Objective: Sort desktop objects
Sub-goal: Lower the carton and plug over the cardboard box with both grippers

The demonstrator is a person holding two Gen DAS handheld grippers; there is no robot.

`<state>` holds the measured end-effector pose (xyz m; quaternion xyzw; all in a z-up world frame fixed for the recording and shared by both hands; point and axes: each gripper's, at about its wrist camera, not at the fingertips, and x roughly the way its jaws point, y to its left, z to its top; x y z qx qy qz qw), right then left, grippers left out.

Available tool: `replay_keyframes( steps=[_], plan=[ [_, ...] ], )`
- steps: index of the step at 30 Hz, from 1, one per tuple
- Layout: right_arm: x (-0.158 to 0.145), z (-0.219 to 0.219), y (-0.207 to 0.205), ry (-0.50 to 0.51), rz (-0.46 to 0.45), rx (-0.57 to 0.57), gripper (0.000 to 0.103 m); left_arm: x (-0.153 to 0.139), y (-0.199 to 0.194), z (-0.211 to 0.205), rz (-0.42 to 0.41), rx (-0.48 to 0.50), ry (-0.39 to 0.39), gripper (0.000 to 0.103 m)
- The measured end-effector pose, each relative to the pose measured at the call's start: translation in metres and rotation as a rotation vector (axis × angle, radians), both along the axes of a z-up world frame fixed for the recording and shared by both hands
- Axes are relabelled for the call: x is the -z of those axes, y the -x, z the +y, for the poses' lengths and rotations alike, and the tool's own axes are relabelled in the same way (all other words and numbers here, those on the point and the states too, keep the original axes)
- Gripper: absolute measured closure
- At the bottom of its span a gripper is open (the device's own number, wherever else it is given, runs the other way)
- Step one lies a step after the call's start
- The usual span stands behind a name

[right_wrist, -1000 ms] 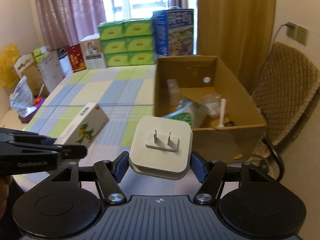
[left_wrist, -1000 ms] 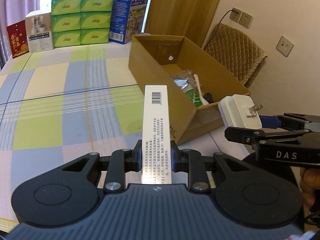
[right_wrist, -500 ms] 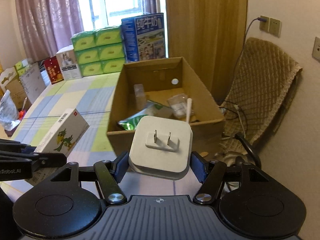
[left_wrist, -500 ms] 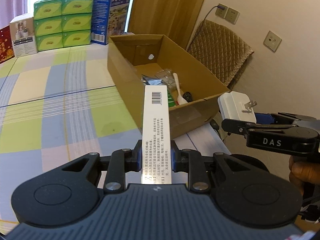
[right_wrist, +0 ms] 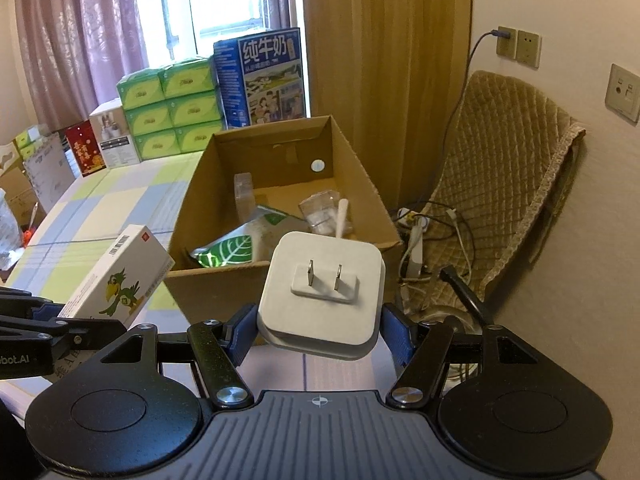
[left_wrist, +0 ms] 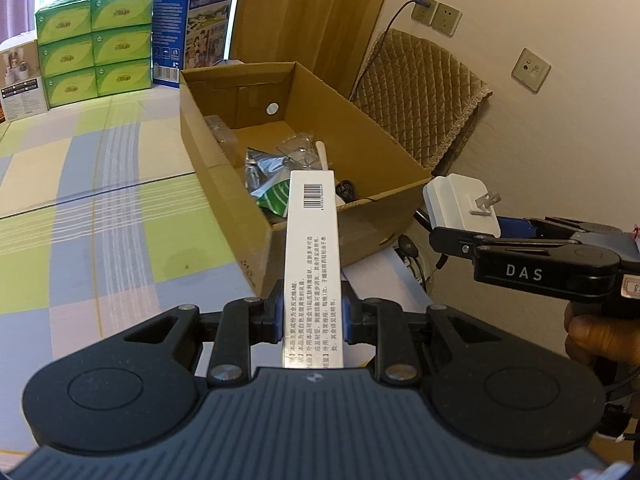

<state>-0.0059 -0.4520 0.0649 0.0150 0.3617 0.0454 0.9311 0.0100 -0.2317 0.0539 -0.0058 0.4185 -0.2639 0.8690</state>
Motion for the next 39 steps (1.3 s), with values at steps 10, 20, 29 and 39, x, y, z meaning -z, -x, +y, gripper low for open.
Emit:
replay_keyframes(
  steps=[10, 20, 29, 39],
  plan=[
    [-0.002, -0.005, -0.015, 0.013, -0.008, -0.012, 0.04, -0.001, -0.015, -0.017, 0.007, -0.002, 0.013, 0.082],
    [-0.009, 0.0, -0.035, 0.036, -0.023, -0.04, 0.04, -0.007, -0.04, -0.024, 0.007, -0.027, 0.036, 0.082],
    [-0.011, 0.002, -0.05, 0.063, -0.028, -0.062, 0.04, -0.006, -0.055, -0.026, 0.019, -0.051, 0.051, 0.082],
    [-0.011, 0.005, -0.074, 0.087, -0.028, -0.087, 0.04, -0.006, -0.078, -0.03, 0.028, -0.069, 0.06, 0.082]
  ],
)
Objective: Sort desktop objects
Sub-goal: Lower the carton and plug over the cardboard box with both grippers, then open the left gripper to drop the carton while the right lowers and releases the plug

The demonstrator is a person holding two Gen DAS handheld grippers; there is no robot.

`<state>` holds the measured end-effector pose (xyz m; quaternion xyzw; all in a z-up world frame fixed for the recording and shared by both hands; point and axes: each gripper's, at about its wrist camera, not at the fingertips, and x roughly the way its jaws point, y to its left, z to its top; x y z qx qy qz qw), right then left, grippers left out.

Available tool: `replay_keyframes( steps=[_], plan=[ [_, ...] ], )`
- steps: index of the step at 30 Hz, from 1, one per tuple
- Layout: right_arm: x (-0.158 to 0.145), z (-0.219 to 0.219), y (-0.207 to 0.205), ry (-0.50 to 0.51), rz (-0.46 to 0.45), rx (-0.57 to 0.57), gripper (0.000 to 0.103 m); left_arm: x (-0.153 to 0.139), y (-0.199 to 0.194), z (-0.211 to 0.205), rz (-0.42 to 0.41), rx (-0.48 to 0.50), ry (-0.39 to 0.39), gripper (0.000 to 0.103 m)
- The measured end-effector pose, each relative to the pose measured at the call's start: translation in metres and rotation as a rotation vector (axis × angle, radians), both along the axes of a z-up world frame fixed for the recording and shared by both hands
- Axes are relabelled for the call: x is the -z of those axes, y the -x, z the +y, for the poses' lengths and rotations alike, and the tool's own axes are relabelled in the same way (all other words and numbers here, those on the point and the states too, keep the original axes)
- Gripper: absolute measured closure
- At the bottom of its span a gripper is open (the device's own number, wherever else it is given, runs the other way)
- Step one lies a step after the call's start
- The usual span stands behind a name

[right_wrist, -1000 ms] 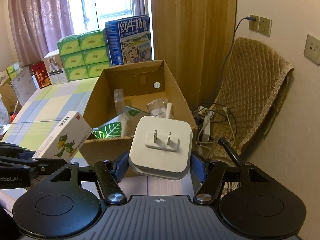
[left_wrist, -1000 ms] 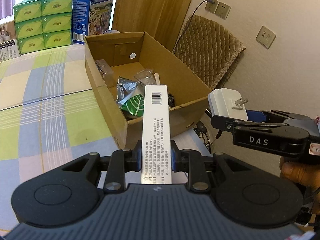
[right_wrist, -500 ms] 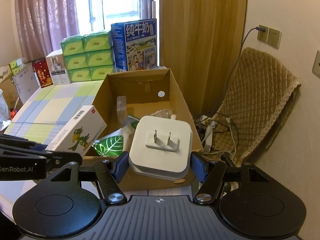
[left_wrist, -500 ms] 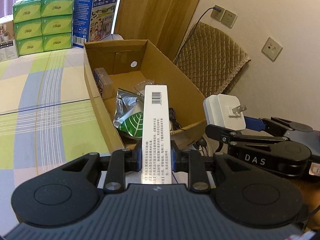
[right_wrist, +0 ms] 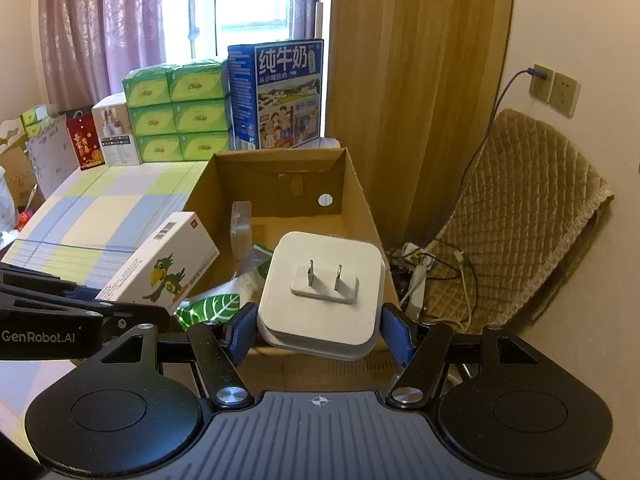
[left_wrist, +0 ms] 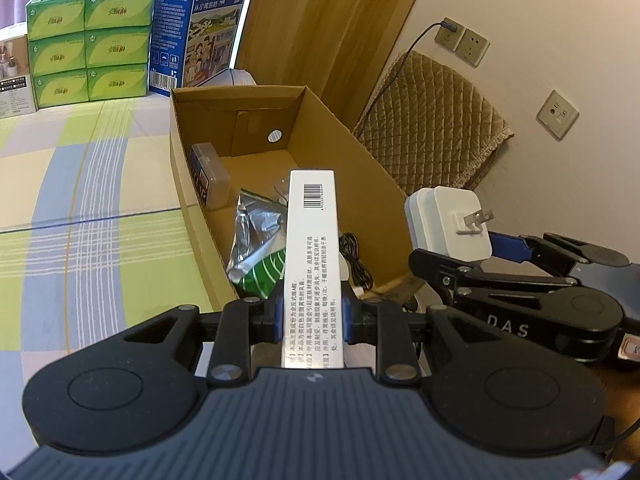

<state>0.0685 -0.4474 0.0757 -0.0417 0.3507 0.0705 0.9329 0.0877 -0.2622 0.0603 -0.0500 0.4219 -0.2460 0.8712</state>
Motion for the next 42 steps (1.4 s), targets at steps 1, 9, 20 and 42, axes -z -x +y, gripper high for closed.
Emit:
replay_keyframes(
  steps=[1, 9, 20, 42],
  plan=[
    [0.0, 0.001, -0.003, 0.003, 0.001, -0.004, 0.04, 0.0, -0.002, -0.001, 0.001, 0.0, 0.002, 0.082],
    [0.001, 0.002, -0.025, 0.015, -0.004, -0.024, 0.04, 0.001, -0.018, -0.011, 0.001, -0.005, -0.008, 0.082],
    [0.005, -0.003, -0.045, 0.025, 0.002, -0.028, 0.04, 0.007, -0.035, -0.015, 0.028, -0.022, -0.001, 0.082],
    [0.015, -0.002, -0.076, 0.053, 0.019, -0.046, 0.04, 0.015, -0.074, -0.017, 0.056, -0.062, -0.001, 0.082]
  ],
)
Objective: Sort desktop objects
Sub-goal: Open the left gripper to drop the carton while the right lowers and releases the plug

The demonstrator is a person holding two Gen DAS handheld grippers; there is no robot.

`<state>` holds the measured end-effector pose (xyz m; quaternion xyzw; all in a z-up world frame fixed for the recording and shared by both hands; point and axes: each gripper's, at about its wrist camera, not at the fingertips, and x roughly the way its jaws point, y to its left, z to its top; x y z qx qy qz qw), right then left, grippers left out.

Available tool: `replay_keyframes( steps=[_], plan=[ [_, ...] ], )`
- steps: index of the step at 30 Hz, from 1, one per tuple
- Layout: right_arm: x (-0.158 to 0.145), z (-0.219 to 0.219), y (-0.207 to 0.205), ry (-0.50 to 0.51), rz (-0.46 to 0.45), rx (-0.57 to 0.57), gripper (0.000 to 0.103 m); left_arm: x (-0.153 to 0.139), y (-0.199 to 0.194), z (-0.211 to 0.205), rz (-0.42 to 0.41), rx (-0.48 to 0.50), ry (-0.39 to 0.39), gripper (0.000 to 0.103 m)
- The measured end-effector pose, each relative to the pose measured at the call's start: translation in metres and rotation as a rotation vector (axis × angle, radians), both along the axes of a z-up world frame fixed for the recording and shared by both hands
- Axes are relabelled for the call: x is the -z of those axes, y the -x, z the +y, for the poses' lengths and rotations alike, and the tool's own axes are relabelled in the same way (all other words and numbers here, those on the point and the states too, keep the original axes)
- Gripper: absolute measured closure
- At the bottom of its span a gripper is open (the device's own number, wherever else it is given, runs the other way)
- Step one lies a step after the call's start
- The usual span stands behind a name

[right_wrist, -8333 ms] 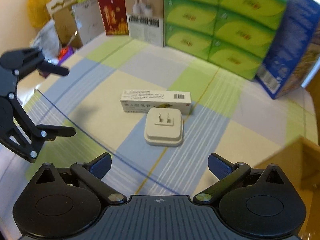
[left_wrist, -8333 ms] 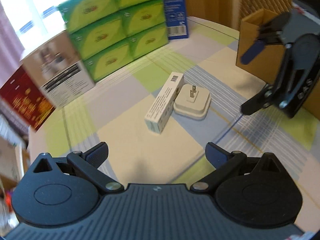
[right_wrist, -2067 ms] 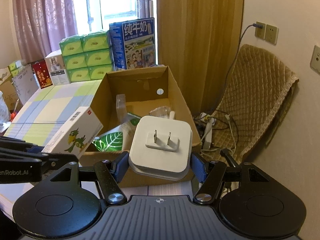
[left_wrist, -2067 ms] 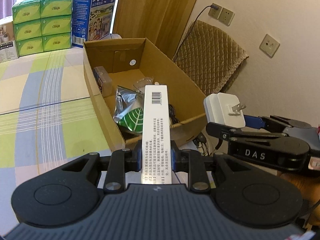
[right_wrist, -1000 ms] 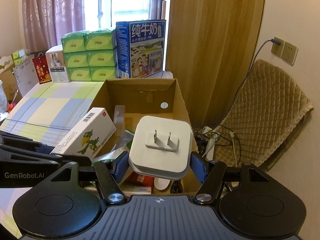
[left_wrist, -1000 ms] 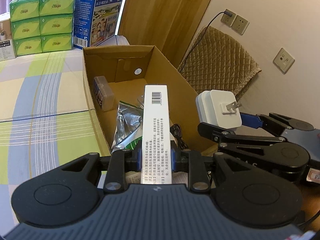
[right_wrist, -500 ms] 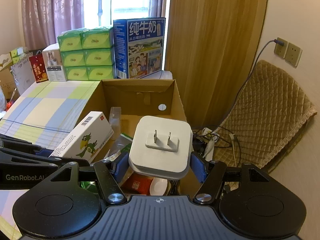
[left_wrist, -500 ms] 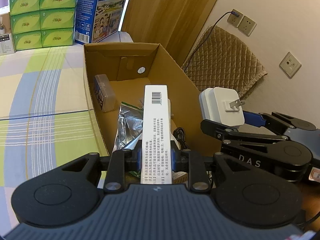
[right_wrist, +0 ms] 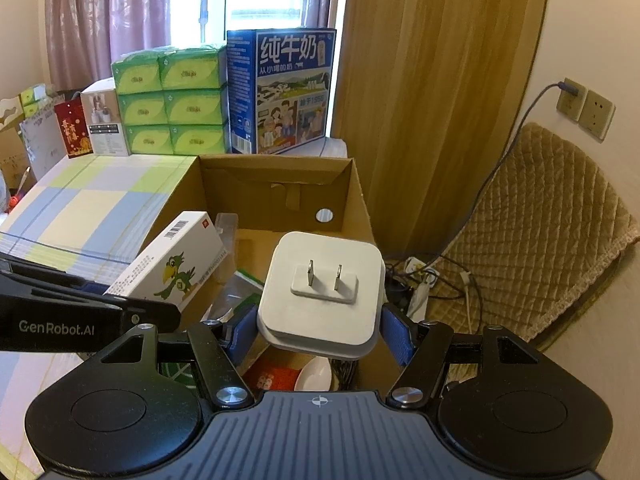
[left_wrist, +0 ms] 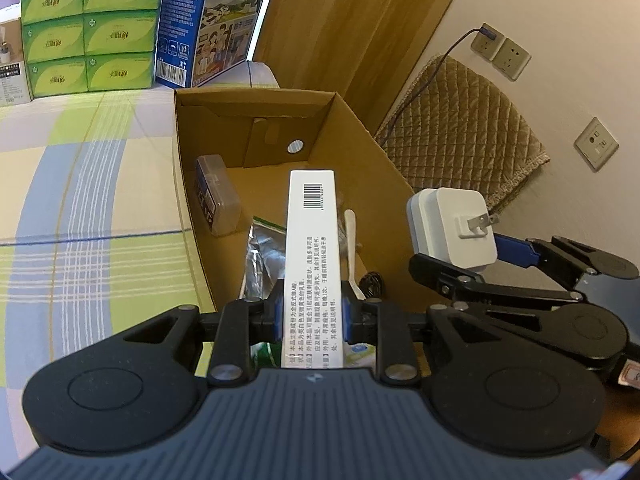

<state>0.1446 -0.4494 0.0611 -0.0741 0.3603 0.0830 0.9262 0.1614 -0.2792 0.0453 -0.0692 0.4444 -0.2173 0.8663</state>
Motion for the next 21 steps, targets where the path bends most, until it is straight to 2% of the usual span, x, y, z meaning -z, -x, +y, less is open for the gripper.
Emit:
replay_keyframes(
  steps=[12, 21],
  plan=[
    [0.0, 0.004, -0.027, 0.006, 0.001, -0.008, 0.04, 0.002, -0.032, -0.001, -0.018, -0.016, -0.017, 0.082],
    [0.005, 0.004, -0.037, 0.01, 0.015, -0.004, 0.04, 0.003, -0.039, 0.009, -0.052, -0.03, -0.022, 0.079]
  ],
)
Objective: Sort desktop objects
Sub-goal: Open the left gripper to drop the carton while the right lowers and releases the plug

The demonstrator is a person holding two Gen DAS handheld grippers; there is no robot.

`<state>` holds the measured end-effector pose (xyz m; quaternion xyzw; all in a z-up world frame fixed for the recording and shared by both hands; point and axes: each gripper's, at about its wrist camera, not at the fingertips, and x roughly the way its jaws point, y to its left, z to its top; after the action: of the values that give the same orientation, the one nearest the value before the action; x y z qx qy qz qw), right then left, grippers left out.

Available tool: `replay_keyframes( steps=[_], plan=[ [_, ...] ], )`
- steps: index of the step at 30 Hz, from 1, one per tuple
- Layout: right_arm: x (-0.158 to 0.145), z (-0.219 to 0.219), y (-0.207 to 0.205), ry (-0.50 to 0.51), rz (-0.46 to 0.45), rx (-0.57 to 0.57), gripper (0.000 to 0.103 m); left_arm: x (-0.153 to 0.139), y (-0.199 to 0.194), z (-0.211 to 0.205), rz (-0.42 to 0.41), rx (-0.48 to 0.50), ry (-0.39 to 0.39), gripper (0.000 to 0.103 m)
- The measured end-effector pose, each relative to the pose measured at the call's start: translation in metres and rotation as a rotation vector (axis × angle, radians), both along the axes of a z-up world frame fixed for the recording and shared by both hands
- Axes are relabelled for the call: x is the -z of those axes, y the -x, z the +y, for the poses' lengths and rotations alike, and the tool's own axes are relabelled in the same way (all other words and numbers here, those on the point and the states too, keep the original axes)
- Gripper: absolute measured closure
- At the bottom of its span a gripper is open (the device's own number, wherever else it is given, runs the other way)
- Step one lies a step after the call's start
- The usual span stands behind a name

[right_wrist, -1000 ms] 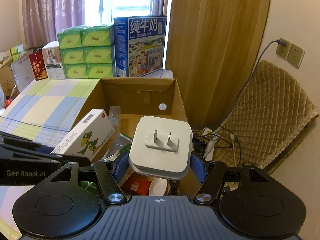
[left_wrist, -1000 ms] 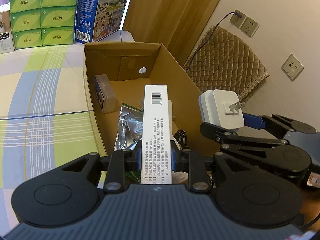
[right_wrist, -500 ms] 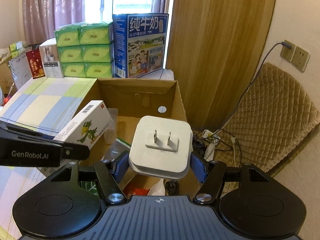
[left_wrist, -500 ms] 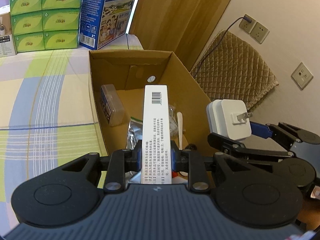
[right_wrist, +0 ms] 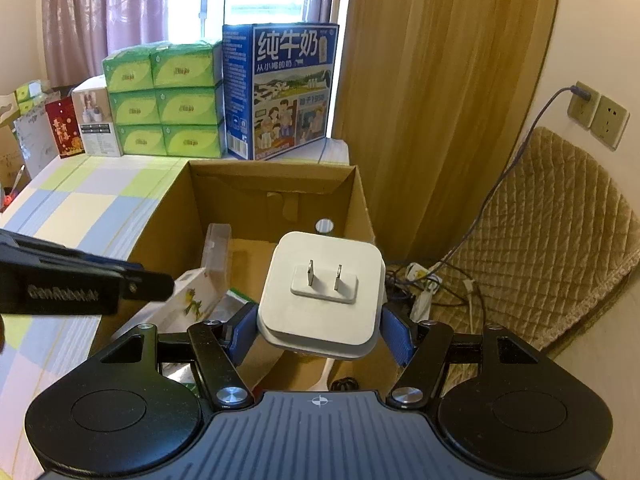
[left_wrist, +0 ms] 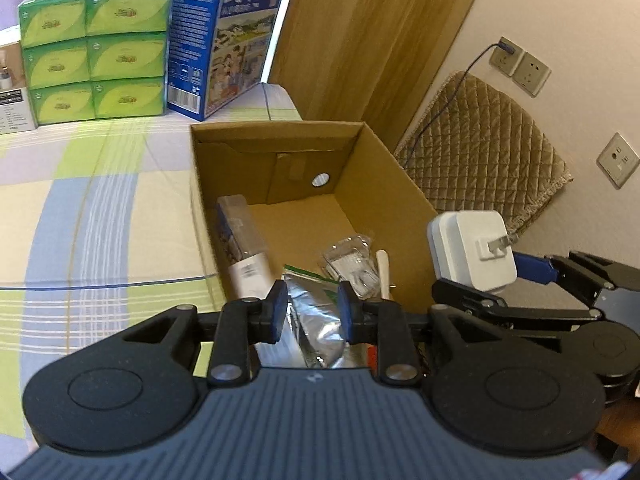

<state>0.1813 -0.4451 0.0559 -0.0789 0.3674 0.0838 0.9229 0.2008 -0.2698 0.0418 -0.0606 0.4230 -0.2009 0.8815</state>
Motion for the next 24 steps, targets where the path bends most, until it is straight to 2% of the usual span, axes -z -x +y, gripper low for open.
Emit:
replay_keyframes(
  steps=[7, 13, 17, 20, 22, 24],
  plan=[
    [0.003, 0.005, 0.003, -0.004, 0.011, -0.005, 0.04, -0.004, 0.007, 0.022, -0.012, -0.038, 0.005, 0.076],
    [0.0, 0.01, 0.001, -0.017, 0.01, -0.013, 0.04, -0.005, 0.015, 0.03, -0.015, -0.046, -0.022, 0.068],
    [0.001, 0.013, -0.001, -0.019, 0.016, -0.018, 0.04, -0.005, 0.017, 0.032, -0.019, -0.046, -0.036, 0.061],
    [0.003, 0.015, -0.002, -0.021, 0.021, -0.02, 0.04, -0.005, 0.019, 0.033, -0.024, -0.049, -0.042, 0.051],
    [0.004, 0.015, -0.004, -0.021, 0.024, -0.021, 0.04, -0.005, 0.019, 0.034, -0.027, -0.05, -0.044, 0.05],
    [0.005, 0.015, -0.005, -0.021, 0.027, -0.021, 0.04, -0.005, 0.019, 0.035, -0.027, -0.05, -0.044, 0.041]
  ],
)
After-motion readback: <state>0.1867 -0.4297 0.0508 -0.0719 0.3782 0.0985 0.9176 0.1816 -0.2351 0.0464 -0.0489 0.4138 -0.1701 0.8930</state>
